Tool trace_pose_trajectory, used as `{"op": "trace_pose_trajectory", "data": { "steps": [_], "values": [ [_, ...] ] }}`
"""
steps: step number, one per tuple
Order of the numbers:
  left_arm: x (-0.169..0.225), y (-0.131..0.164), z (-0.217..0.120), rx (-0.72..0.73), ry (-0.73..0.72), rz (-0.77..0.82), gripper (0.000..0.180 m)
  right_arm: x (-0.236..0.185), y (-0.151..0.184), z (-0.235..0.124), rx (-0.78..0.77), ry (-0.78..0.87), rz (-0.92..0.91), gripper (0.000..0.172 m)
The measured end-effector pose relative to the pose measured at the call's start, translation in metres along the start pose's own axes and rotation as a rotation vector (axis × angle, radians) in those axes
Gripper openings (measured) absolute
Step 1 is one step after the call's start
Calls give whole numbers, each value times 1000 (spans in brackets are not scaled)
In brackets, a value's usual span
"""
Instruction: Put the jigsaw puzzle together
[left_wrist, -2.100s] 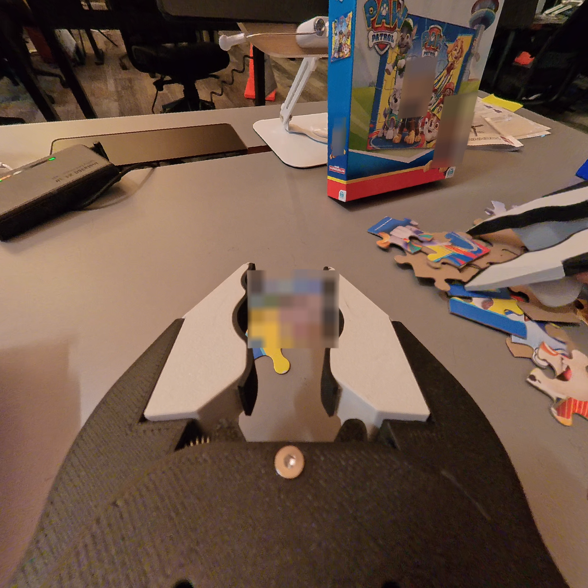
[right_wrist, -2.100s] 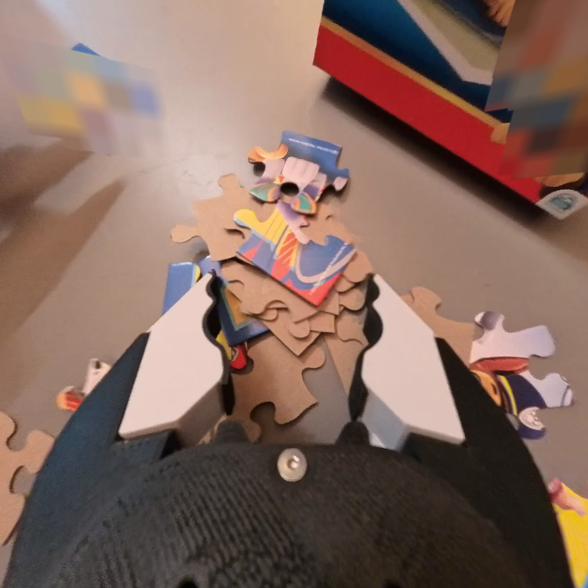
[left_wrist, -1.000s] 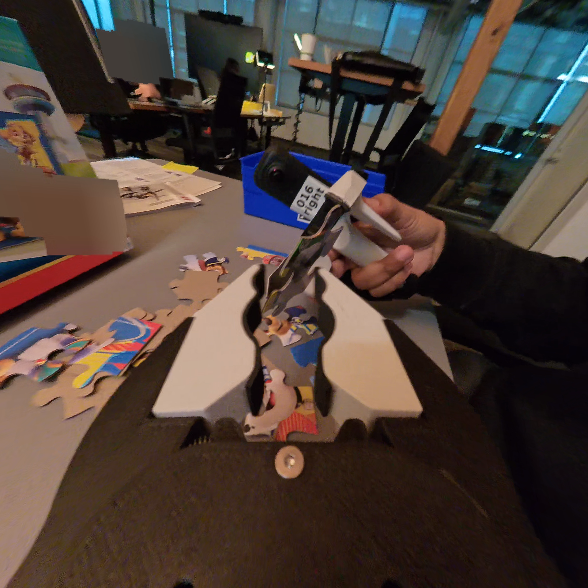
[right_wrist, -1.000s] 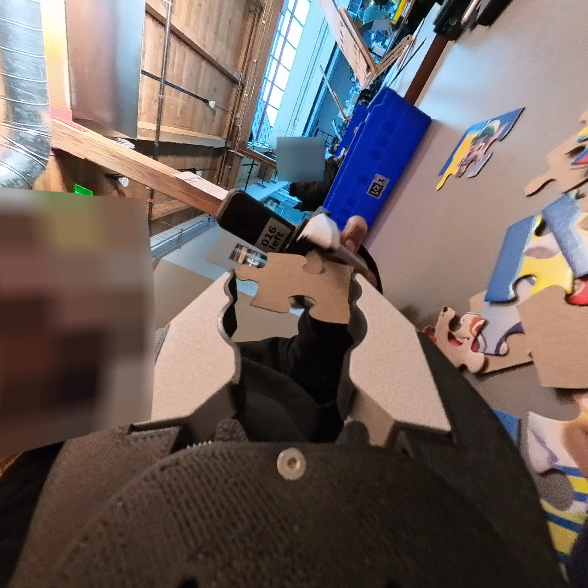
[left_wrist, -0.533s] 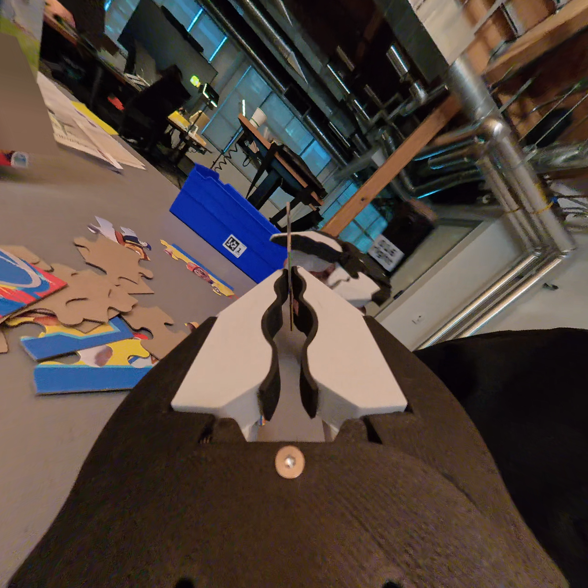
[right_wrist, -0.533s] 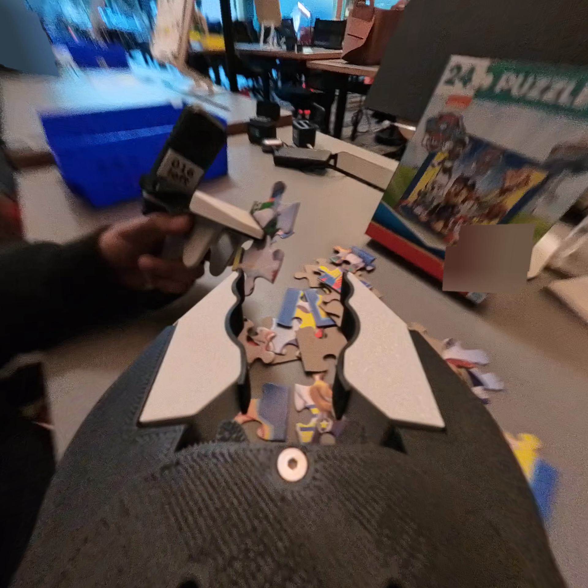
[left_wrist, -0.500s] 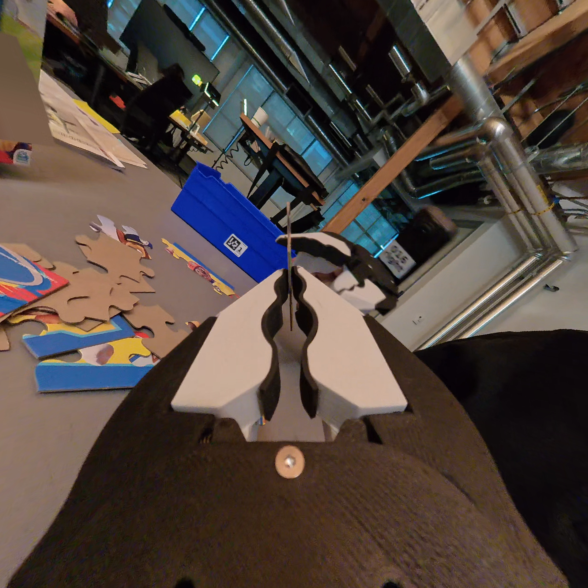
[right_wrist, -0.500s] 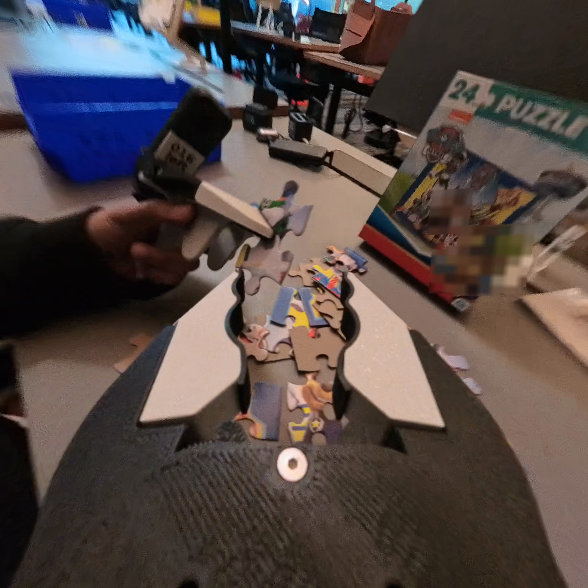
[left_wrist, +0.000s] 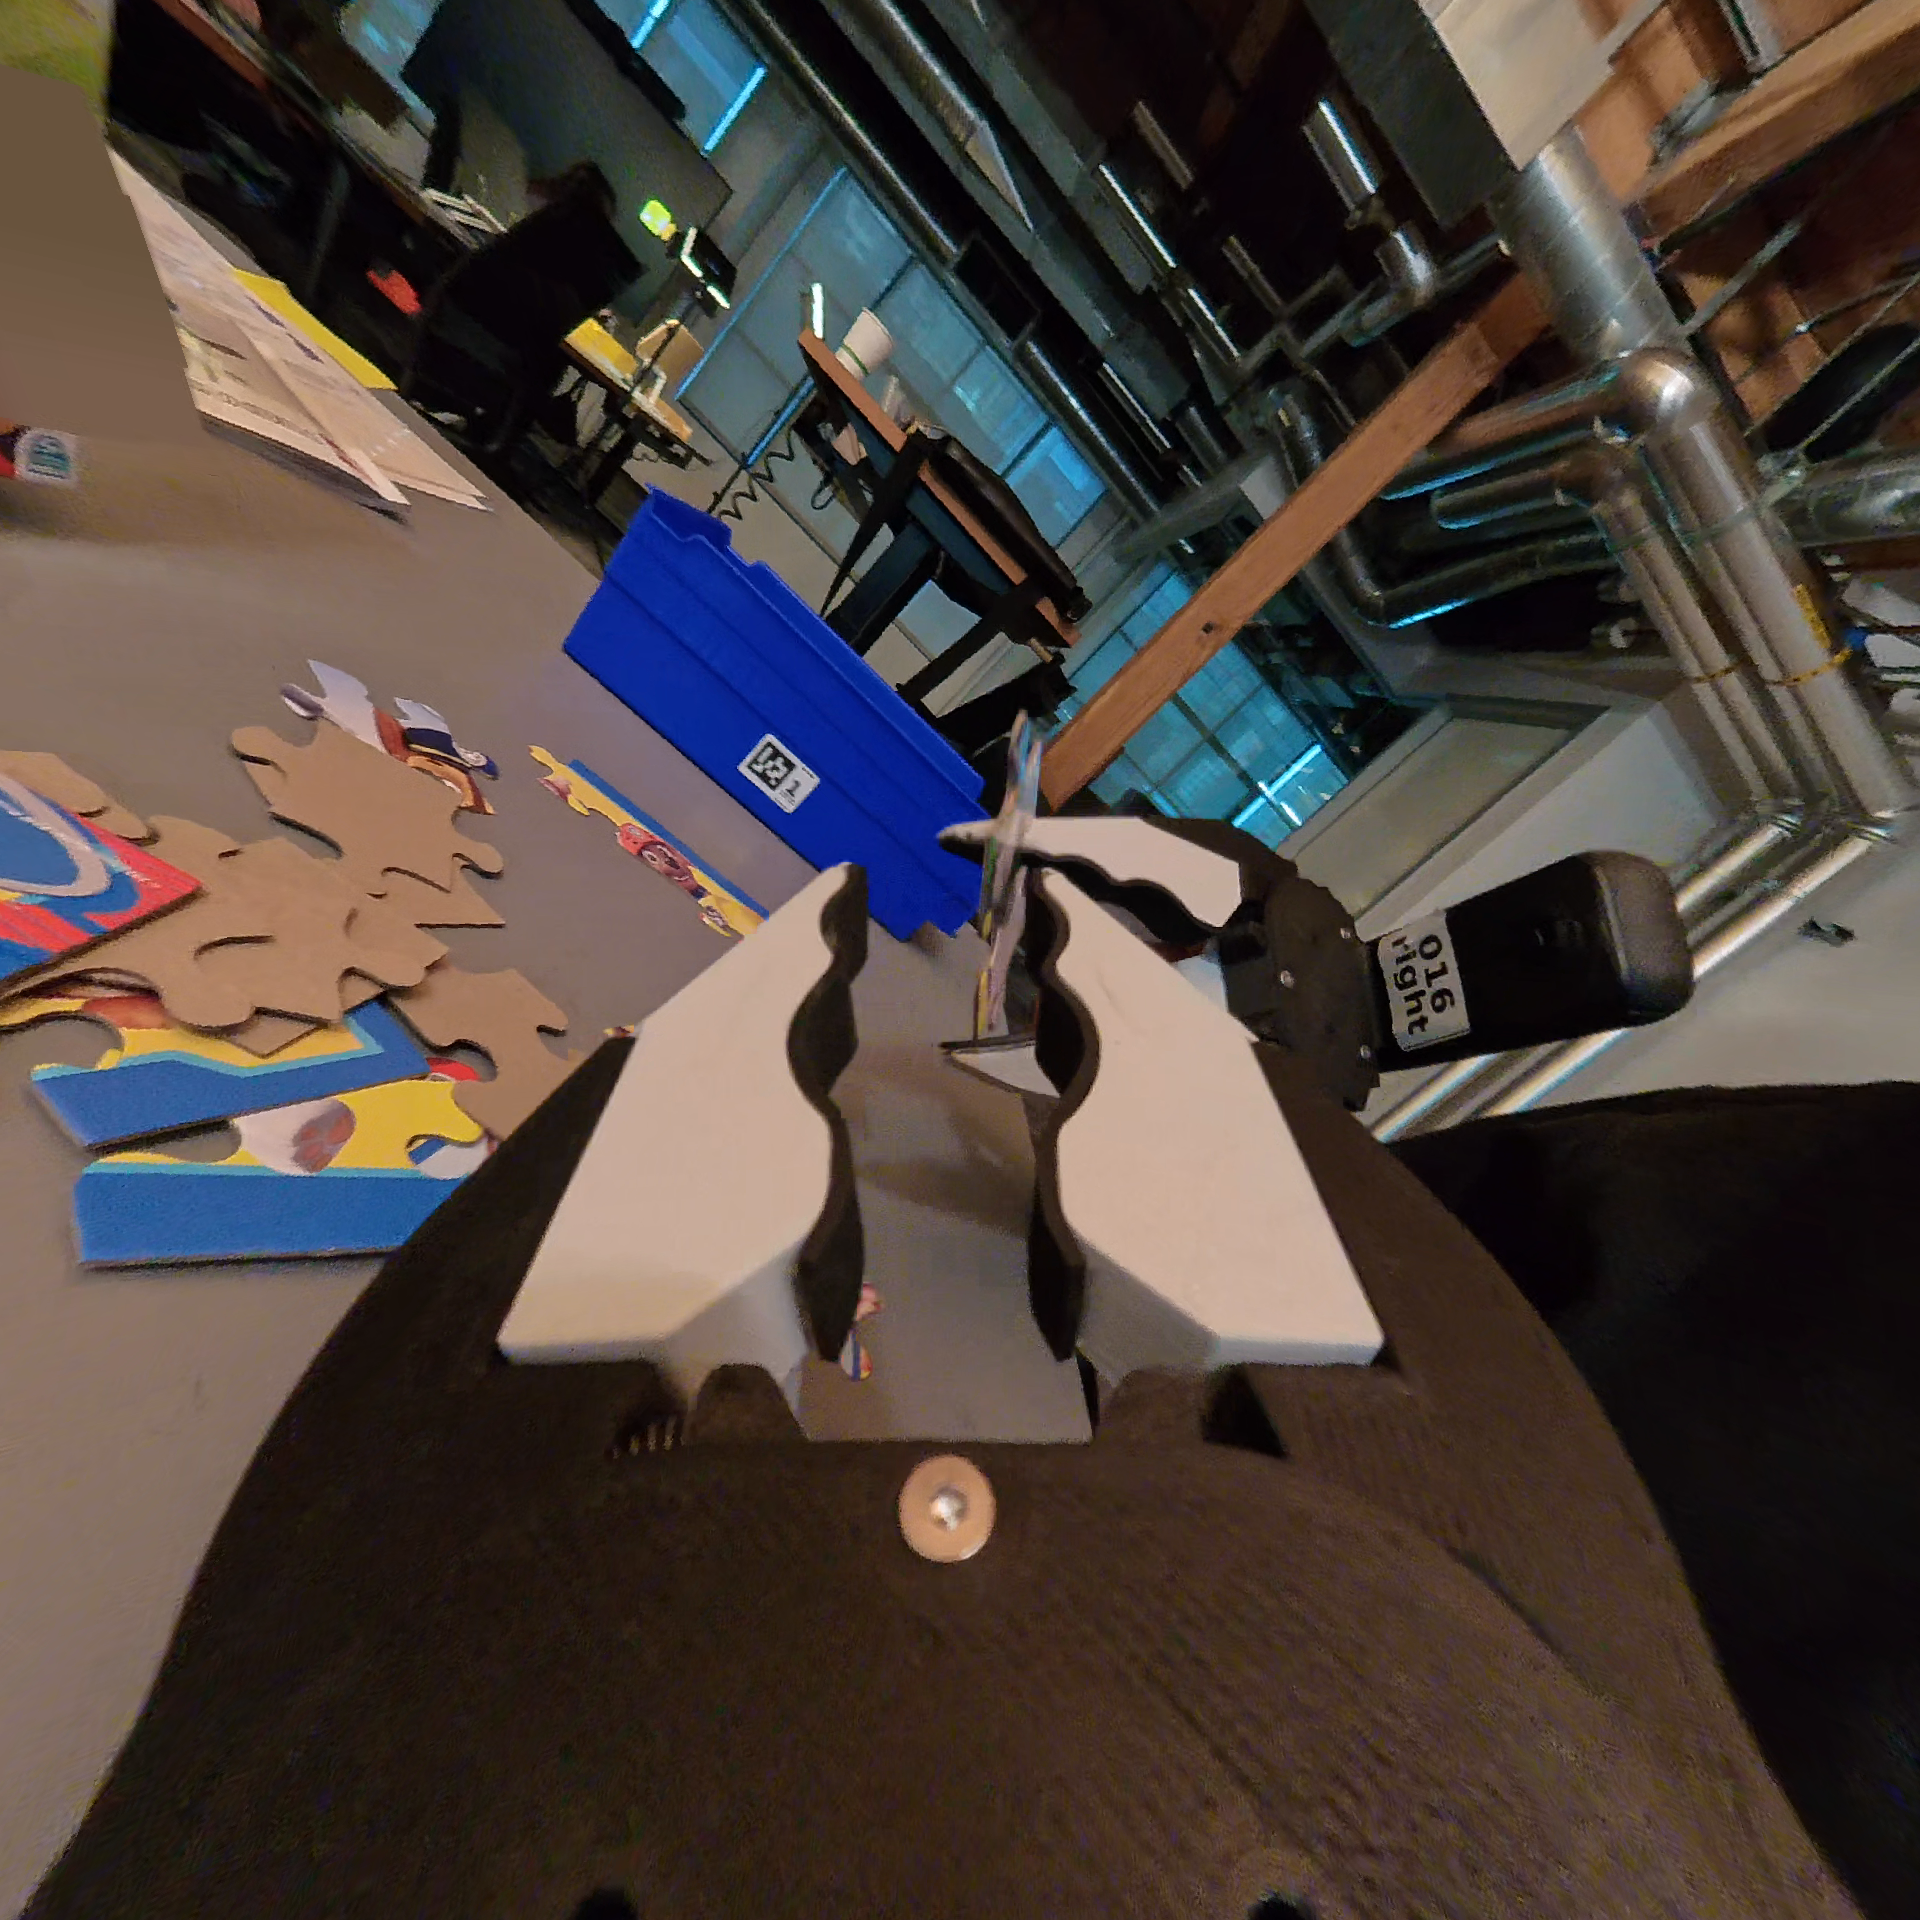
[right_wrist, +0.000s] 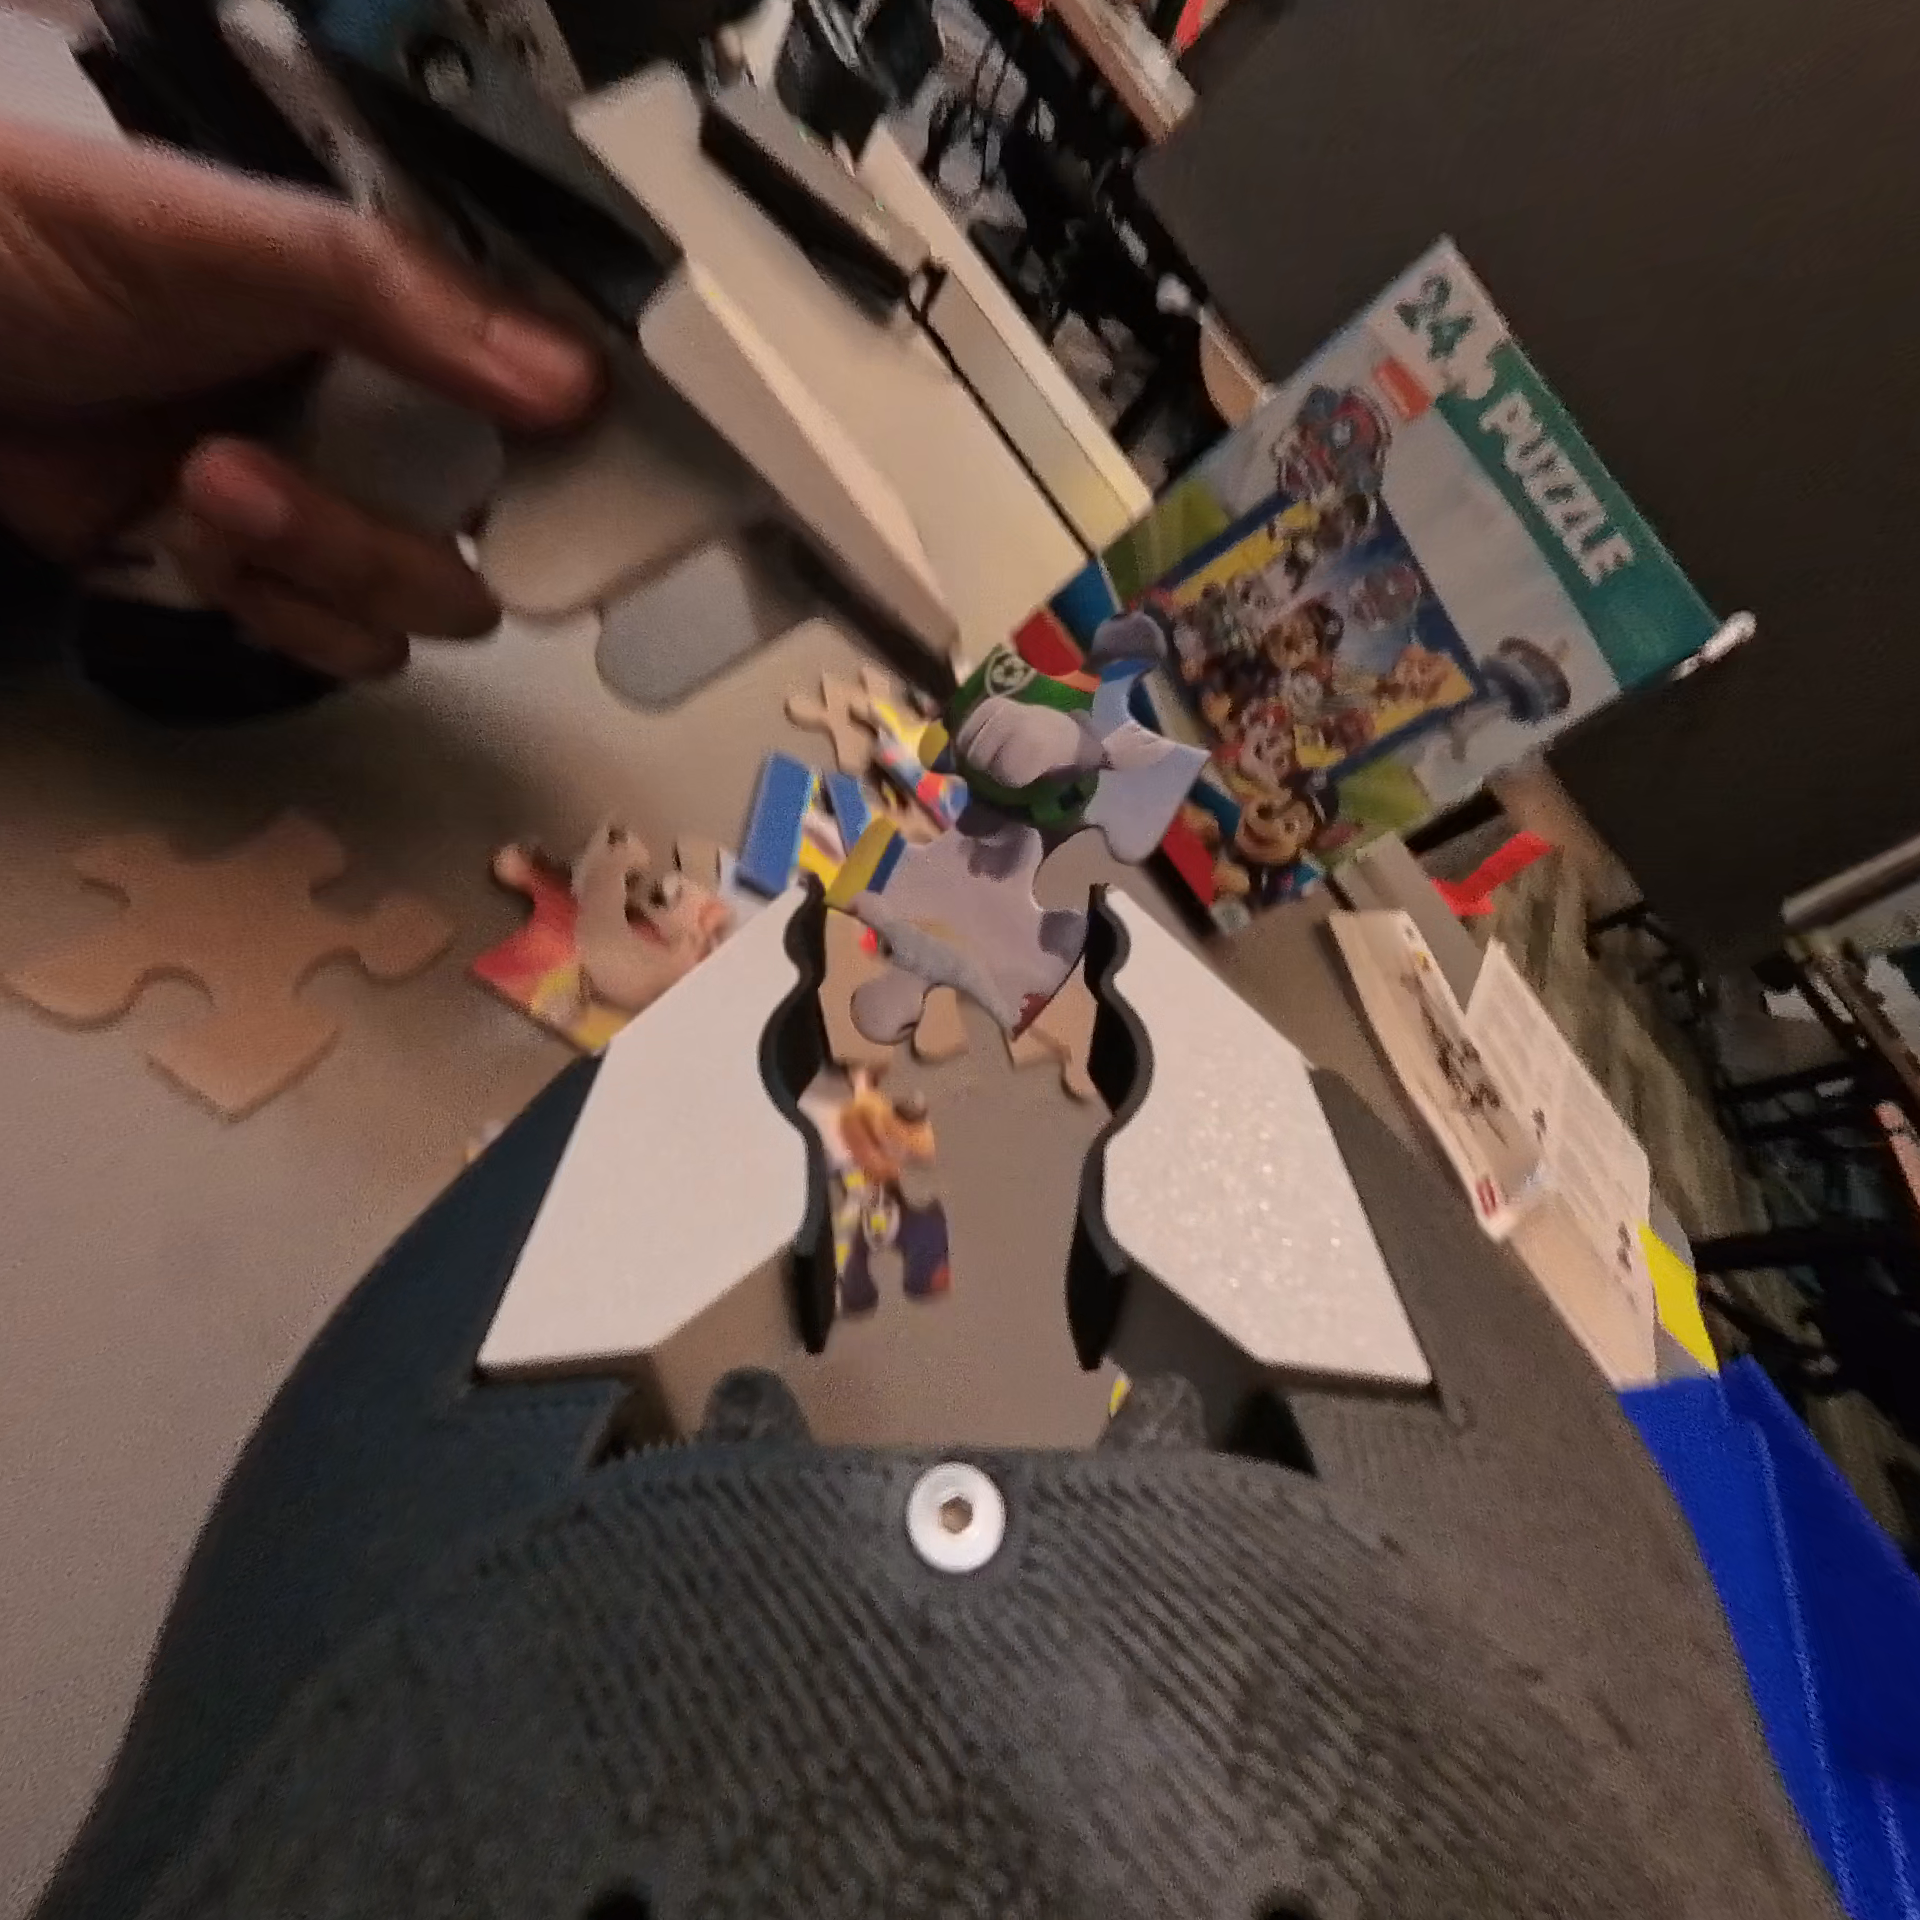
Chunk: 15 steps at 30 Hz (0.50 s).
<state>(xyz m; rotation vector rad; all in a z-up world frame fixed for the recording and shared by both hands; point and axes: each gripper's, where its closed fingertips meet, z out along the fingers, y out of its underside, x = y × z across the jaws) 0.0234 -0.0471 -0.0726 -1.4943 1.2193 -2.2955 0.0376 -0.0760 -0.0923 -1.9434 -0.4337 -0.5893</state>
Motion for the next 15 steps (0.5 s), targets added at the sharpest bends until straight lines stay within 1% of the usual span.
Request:
{"op": "trace_pose_trajectory", "data": {
  "steps": [2, 4, 6, 7, 9, 11, 13, 15],
  "values": [
    [-4, -4, -4, 17, -24, 6, 30, 6, 34, -17, -101, -10, 26, 49],
    [-7, -7, -6, 31, -42, 14, 31, 11, 79, -35, -226, -37, 91, 49],
    [-8, -9, -7, 43, -50, 17, 31, 8, 119, -51, -325, -102, 235, 49],
    [-9, -9, -7, 46, -51, 17, 31, 5, 132, -58, -345, -138, 325, 50],
    [-10, -9, -7, 46, -58, 21, 31, 1, 146, -66, -358, -199, 489, 49],
    [-11, -10, -8, 50, -67, 27, 31, 0, 151, -70, -340, -240, 596, 49],
    [-11, -11, -10, 59, -72, 32, 30, -1, 154, -71, -339, -272, 646, 50],
    [-12, -13, -12, 71, -77, 35, 30, -3, 160, -71, -359, -284, 642, 51]
  ]
}}
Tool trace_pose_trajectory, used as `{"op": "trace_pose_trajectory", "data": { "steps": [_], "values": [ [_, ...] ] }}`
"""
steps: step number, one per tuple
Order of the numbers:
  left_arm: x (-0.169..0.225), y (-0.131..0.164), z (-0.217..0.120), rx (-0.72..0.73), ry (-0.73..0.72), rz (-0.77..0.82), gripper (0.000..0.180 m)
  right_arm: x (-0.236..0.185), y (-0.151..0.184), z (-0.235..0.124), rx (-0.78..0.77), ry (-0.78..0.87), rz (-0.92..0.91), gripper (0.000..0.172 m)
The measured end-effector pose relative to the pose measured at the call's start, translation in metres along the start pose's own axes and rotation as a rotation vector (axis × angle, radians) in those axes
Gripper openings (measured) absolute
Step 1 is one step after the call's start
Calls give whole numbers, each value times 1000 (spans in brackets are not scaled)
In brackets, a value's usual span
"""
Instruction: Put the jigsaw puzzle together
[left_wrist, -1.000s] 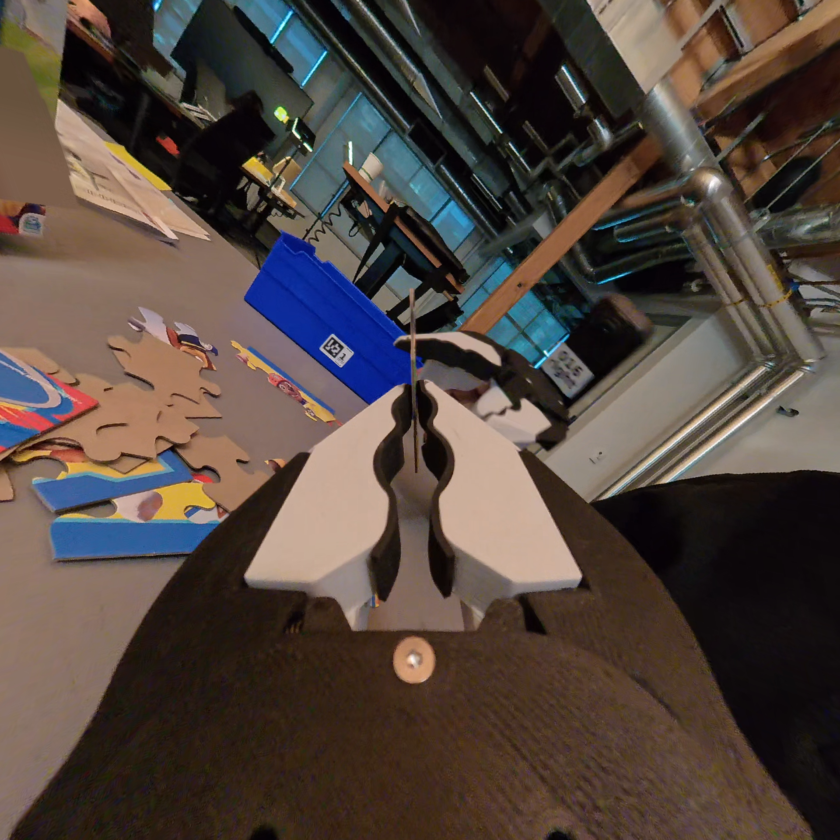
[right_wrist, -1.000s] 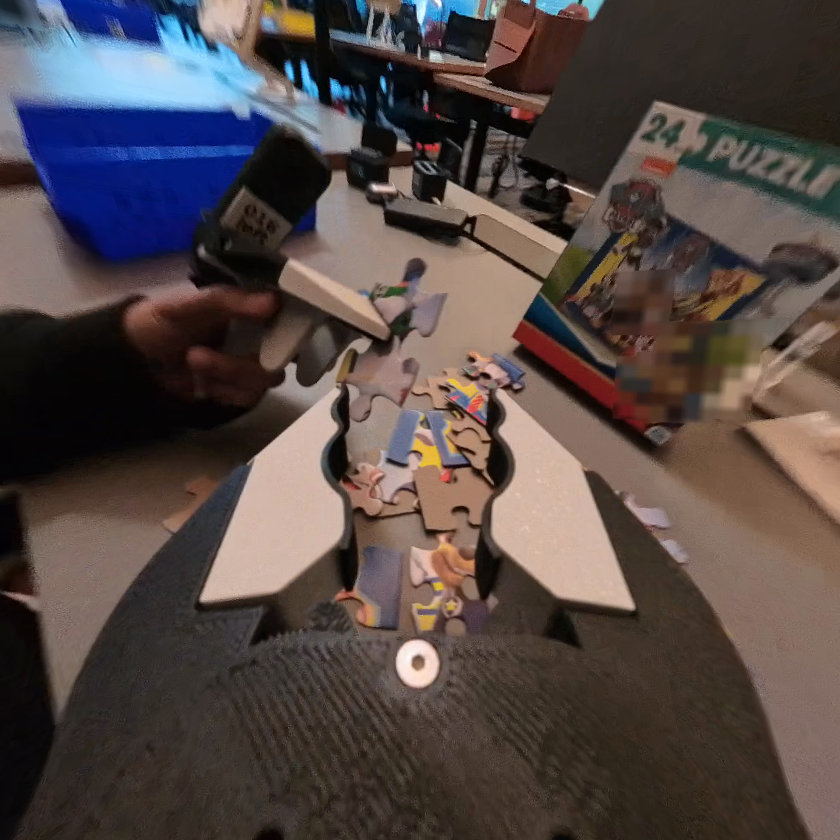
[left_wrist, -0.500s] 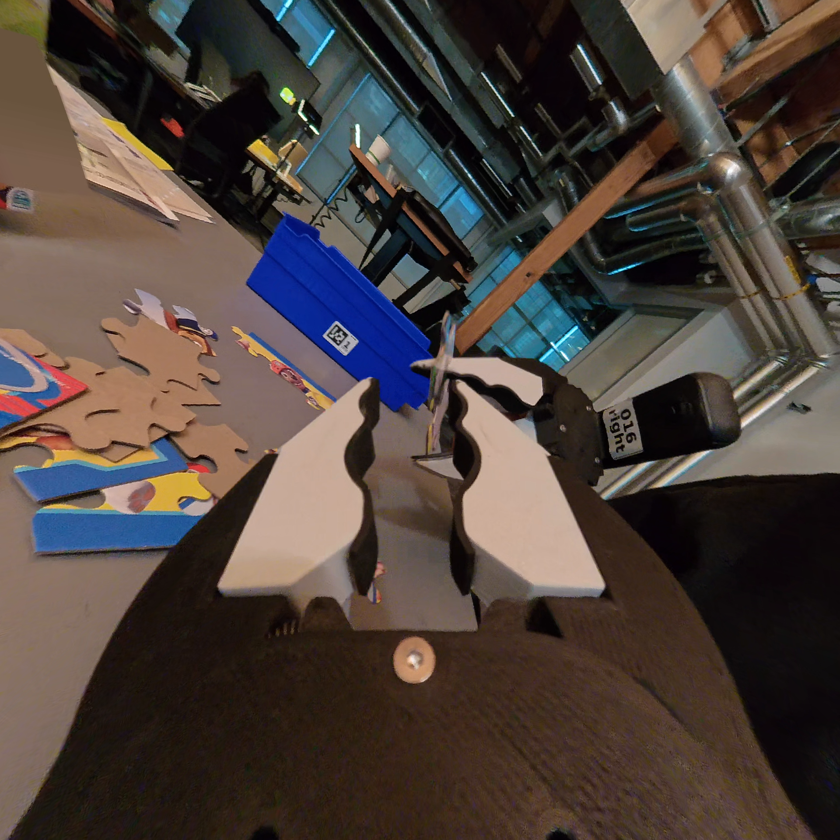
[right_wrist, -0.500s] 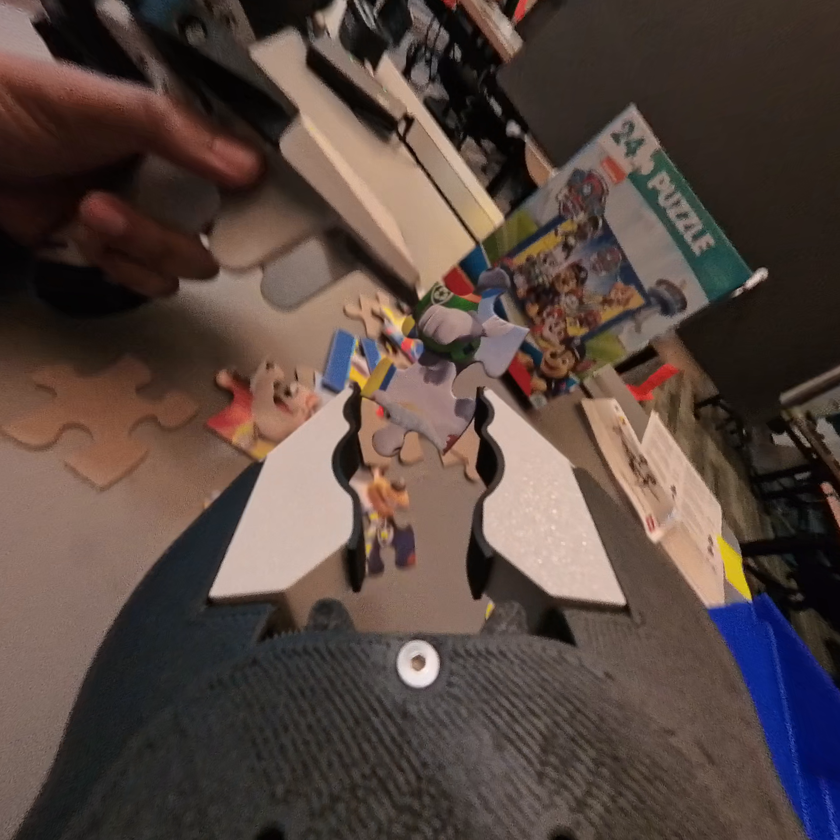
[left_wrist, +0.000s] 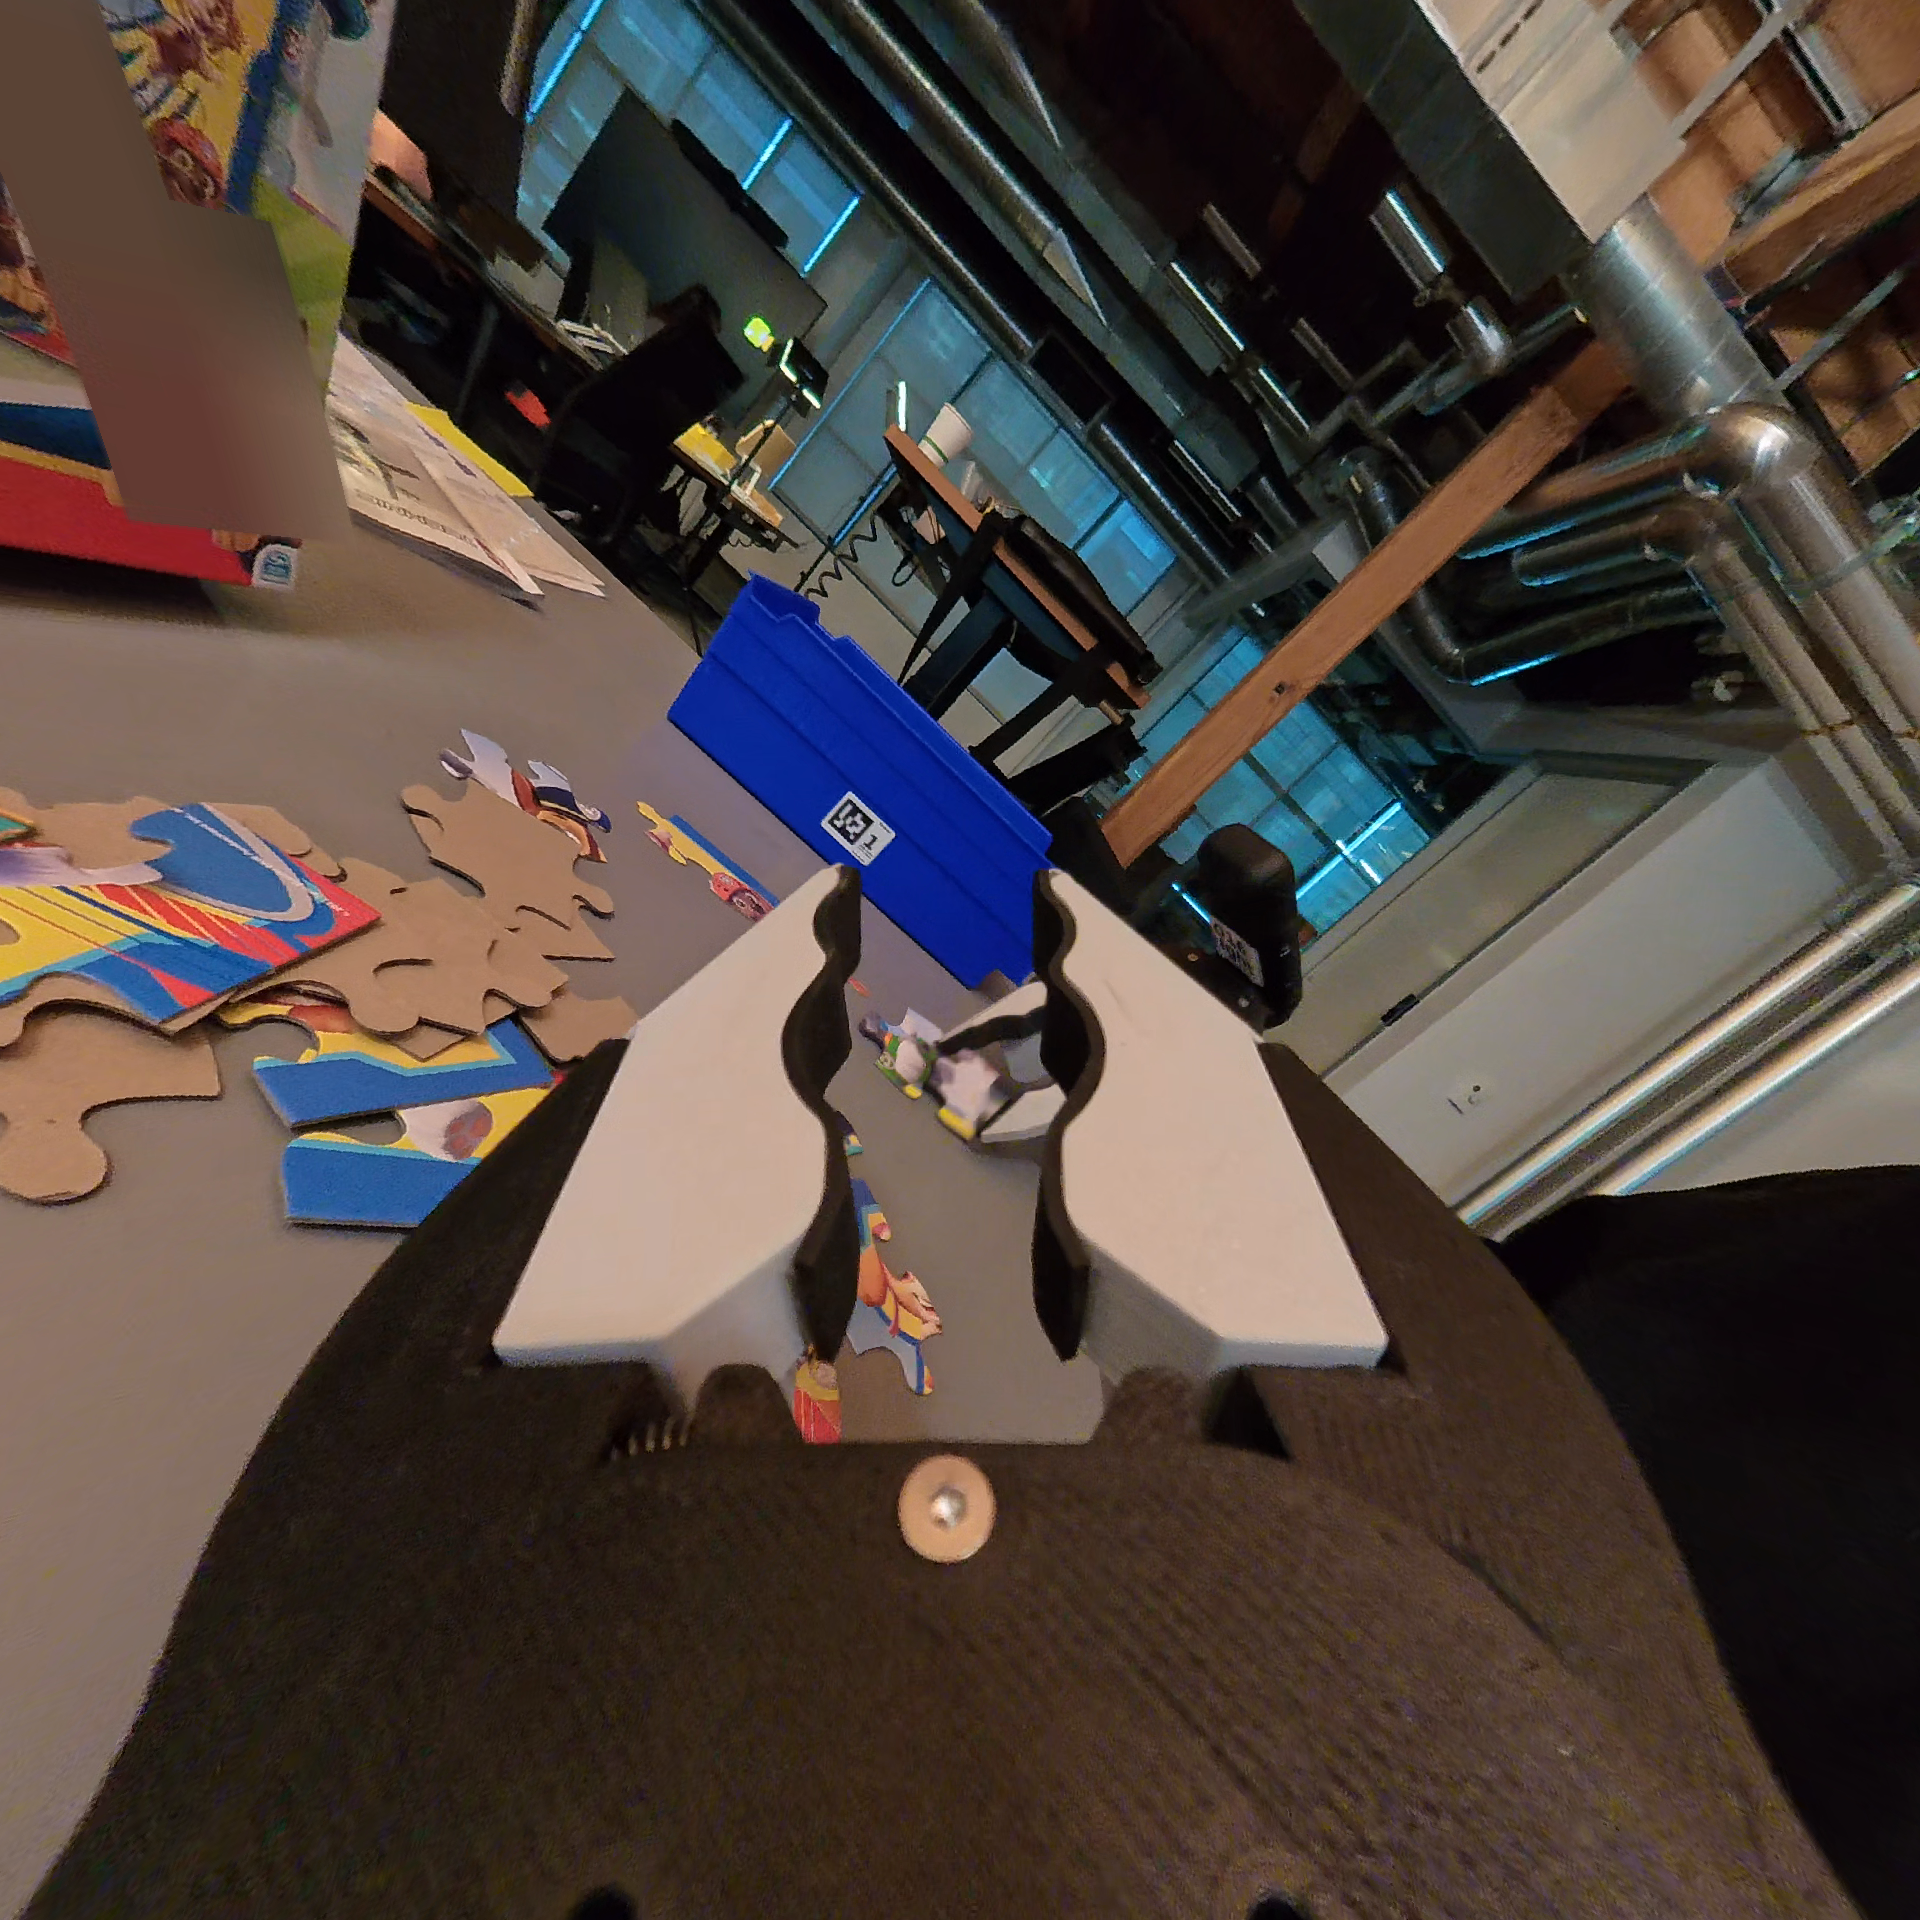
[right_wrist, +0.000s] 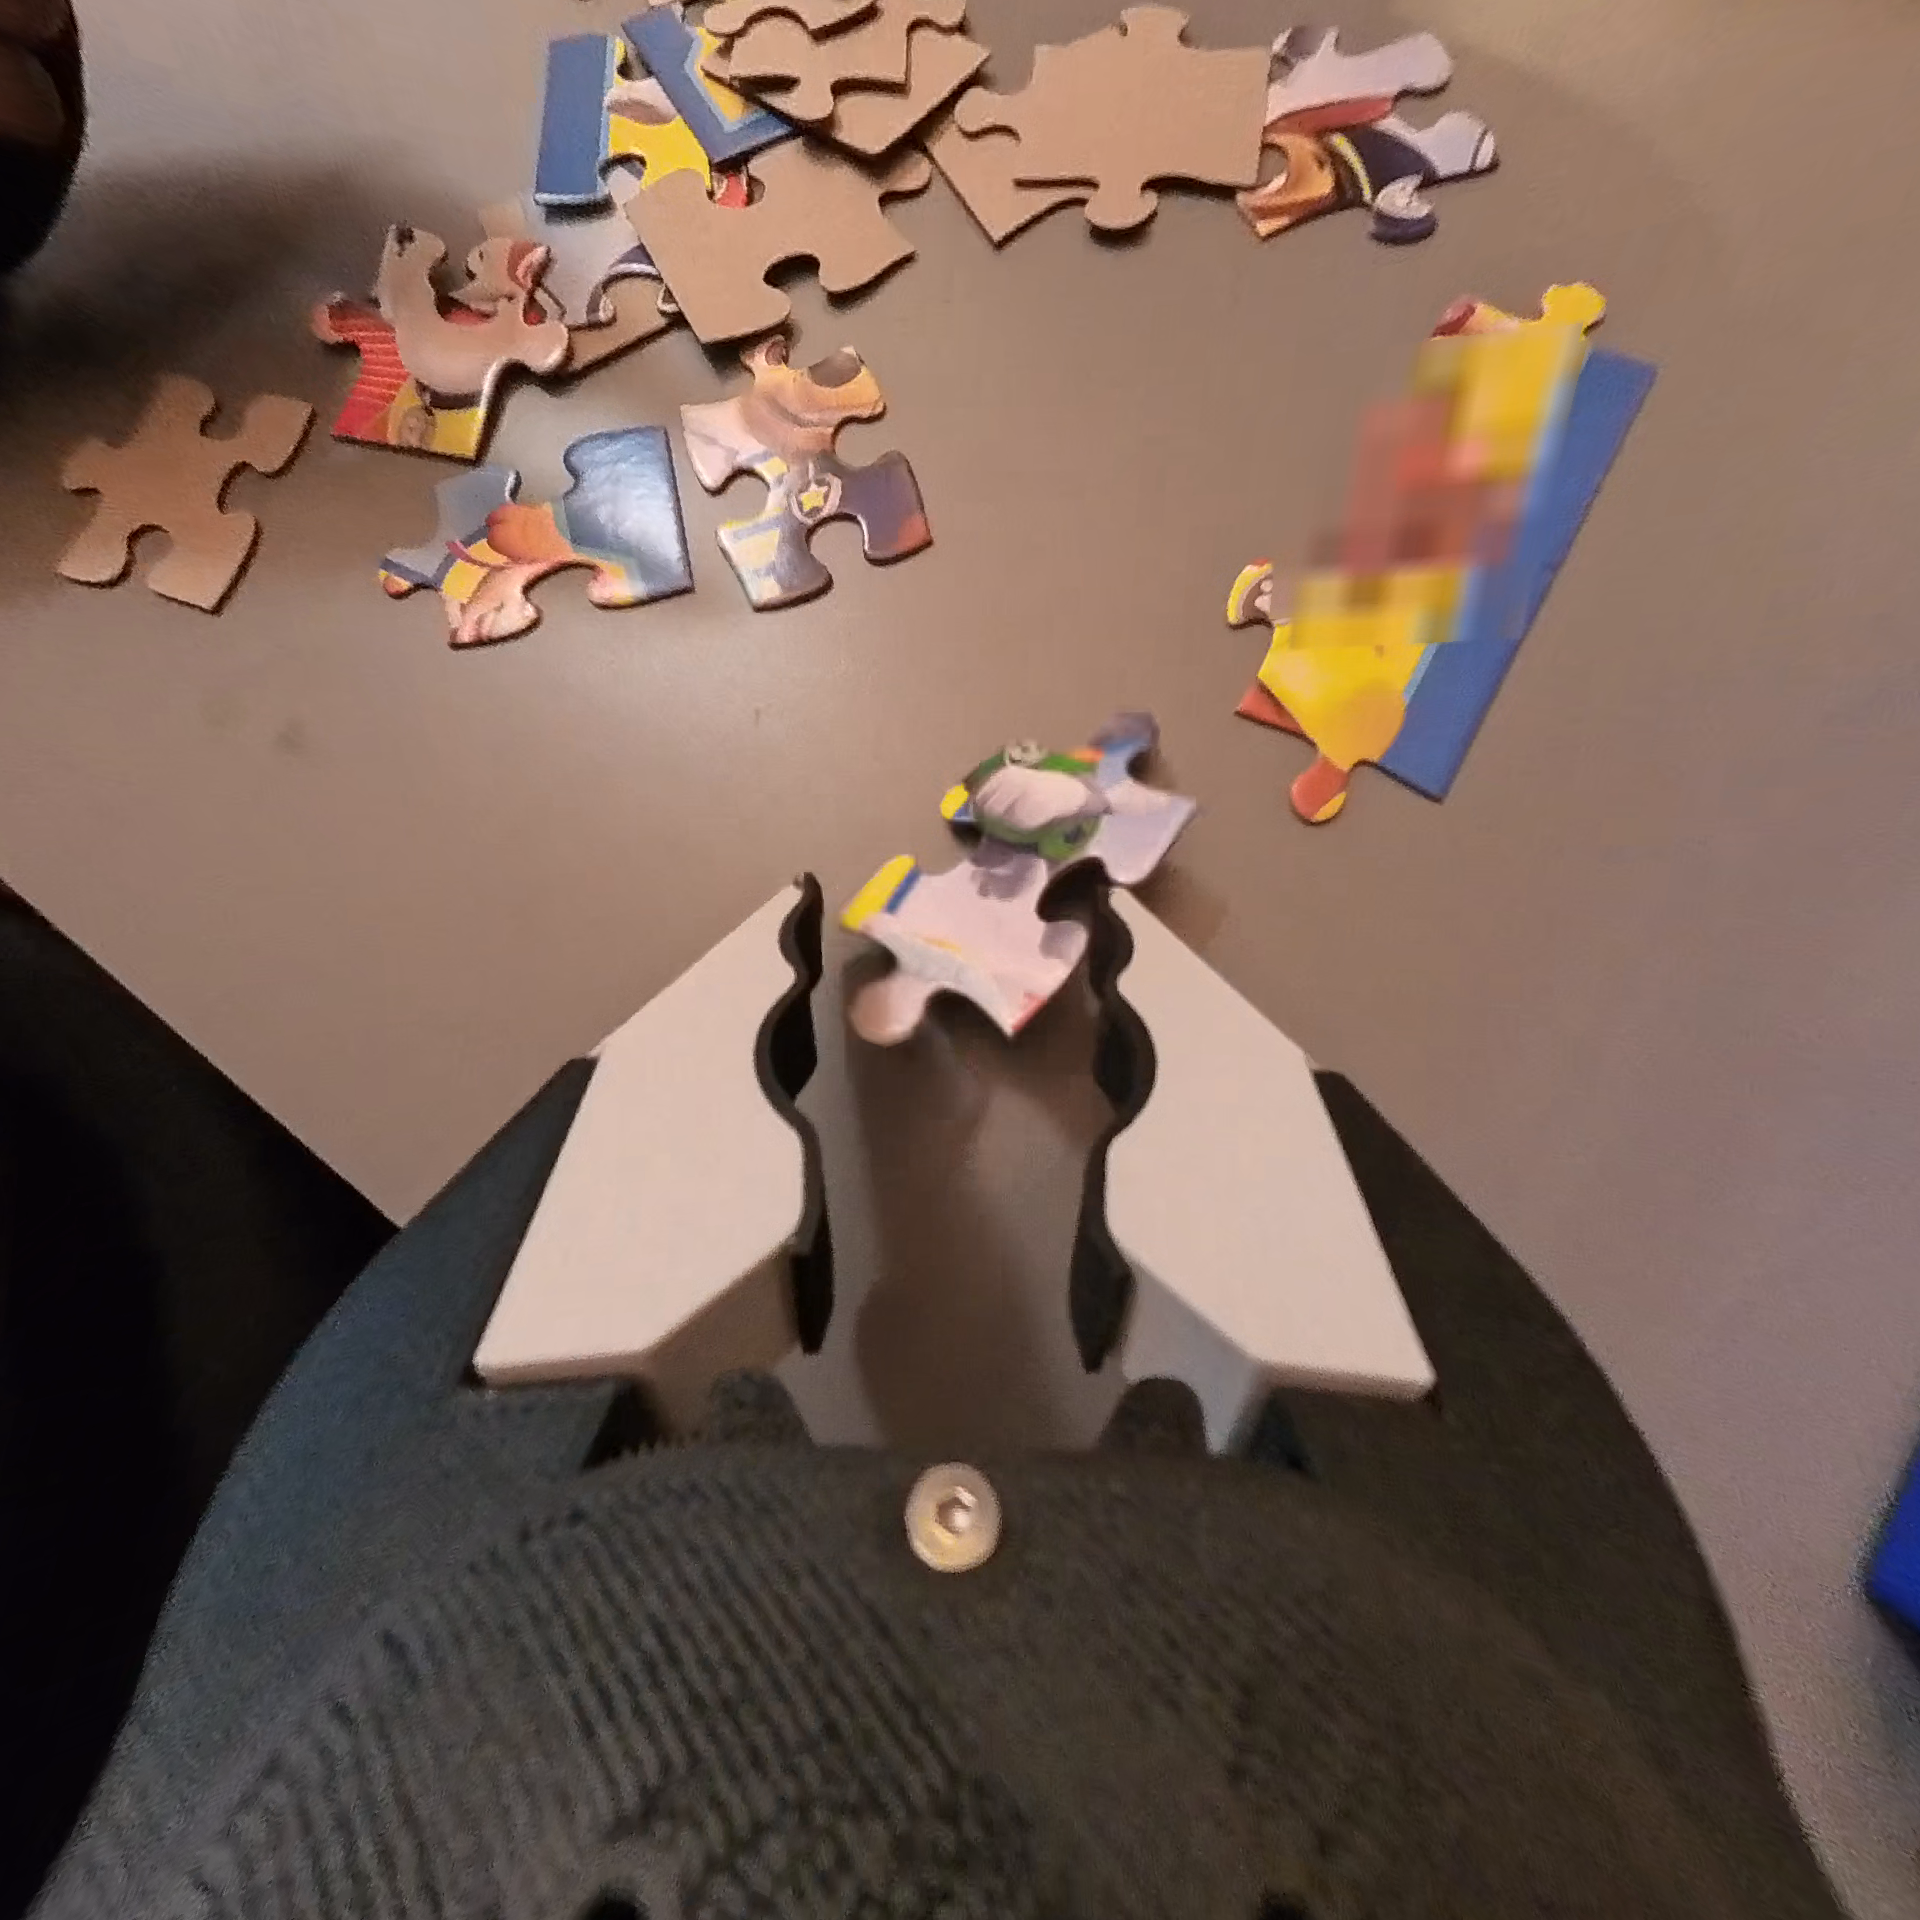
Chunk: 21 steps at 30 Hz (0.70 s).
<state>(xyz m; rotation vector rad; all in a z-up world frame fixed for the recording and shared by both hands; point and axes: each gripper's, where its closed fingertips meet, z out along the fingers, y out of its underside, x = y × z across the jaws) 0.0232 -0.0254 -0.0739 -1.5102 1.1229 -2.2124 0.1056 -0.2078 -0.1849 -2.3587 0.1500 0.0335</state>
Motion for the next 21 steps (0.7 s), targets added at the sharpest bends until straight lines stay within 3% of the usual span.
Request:
{"op": "trace_pose_trajectory", "data": {
  "steps": [8, 13, 17, 21],
  "values": [
    [-1, -7, -6, 37, -10, 12, 30, 22, -7, -23, 2, 116, -68, 62],
    [-2, -14, -10, 65, -31, 39, 30, 28, -46, -38, 132, 132, -73, 58],
    [-7, -26, -21, 114, -81, 86, 29, 20, -84, -30, 221, 81, -112, 56],
    [-18, -50, -45, 235, -273, 247, 24, -11, -134, -1, 350, -32, -180, 47]
  ]
}}
